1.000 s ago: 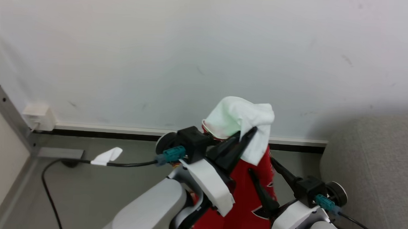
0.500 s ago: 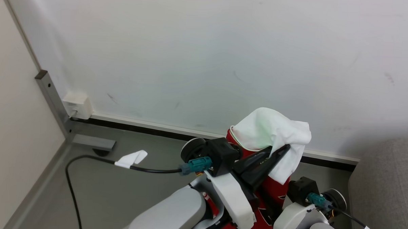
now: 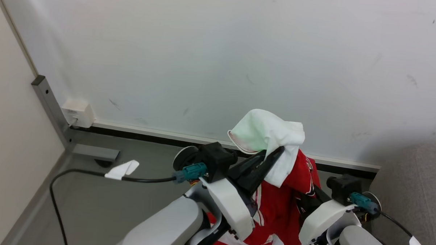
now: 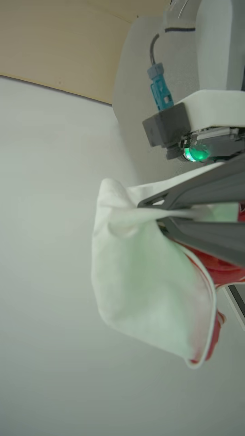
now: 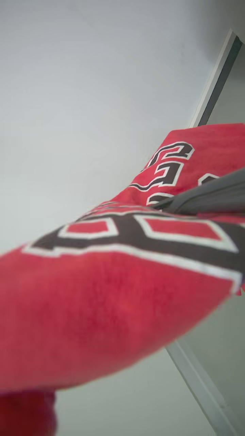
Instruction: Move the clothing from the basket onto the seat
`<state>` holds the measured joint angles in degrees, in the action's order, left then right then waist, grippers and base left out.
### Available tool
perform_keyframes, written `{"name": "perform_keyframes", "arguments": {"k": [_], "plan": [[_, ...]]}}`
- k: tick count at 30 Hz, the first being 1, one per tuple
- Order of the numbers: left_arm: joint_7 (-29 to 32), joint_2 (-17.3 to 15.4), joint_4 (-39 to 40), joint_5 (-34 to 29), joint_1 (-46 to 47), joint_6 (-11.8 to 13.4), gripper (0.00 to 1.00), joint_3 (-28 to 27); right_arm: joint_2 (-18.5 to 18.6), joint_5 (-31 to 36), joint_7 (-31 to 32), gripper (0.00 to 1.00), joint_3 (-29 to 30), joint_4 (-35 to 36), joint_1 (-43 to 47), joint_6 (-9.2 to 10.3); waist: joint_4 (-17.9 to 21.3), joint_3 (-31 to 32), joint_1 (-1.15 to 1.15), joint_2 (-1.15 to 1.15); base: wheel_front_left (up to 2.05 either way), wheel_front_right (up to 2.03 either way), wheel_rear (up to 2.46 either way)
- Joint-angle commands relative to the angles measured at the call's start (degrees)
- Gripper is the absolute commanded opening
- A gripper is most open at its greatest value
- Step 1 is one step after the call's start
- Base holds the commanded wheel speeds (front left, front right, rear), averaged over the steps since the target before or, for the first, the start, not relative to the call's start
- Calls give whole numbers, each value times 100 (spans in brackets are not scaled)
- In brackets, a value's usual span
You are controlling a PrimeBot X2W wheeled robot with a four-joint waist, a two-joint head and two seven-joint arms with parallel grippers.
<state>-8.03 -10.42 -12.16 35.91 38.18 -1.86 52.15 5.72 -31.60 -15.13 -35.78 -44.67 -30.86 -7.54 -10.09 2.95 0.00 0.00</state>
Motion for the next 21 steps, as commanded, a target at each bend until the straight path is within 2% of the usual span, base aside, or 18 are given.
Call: {"name": "perform_keyframes", "arguments": {"k": [1, 5, 6, 7, 8, 9, 15, 21], "plan": [[-8, -56, -18, 16, -96, 19, 0, -11, 58, -35, -3, 0, 52, 44, 104, 10, 22, -14, 0, 0, 0, 0, 0], [-69, -158, -90, 36, -317, 3, 0, 83, 111, -147, -3, 0, 510, 464, 286, 10, 119, -50, 0, 0, 0, 0, 0], [-74, -183, -111, 43, -372, 12, 5, 103, 118, -164, -2, 0, 622, 556, 340, 10, 145, -59, 0, 0, 0, 0, 0], [-90, -203, -128, 43, -418, 27, 31, 111, 123, -177, -3, 0, 733, 658, 395, 10, 172, -67, 0, 0, 0, 0, 0], [-105, -213, -143, 53, -467, 37, 77, 119, 134, -194, -3, 0, 865, 751, 449, 10, 201, -75, 0, 0, 0, 0, 0], [-115, -218, -153, 65, -506, 32, 100, 137, 136, -195, -3, 0, 985, 848, 498, 10, 236, -84, 0, 0, 0, 0, 0], [-190, -208, -168, 62, -621, 26, 100, 211, 165, -89, -3, 0, 1824, 1465, 774, 10, 478, -136, 0, 0, 0, 0, 0], [-256, -275, -223, -18, -667, 77, 100, 231, 223, 140, -3, 0, 2232, 1997, 943, 10, 915, -194, 0, 0, 0, 0, 0]]}}
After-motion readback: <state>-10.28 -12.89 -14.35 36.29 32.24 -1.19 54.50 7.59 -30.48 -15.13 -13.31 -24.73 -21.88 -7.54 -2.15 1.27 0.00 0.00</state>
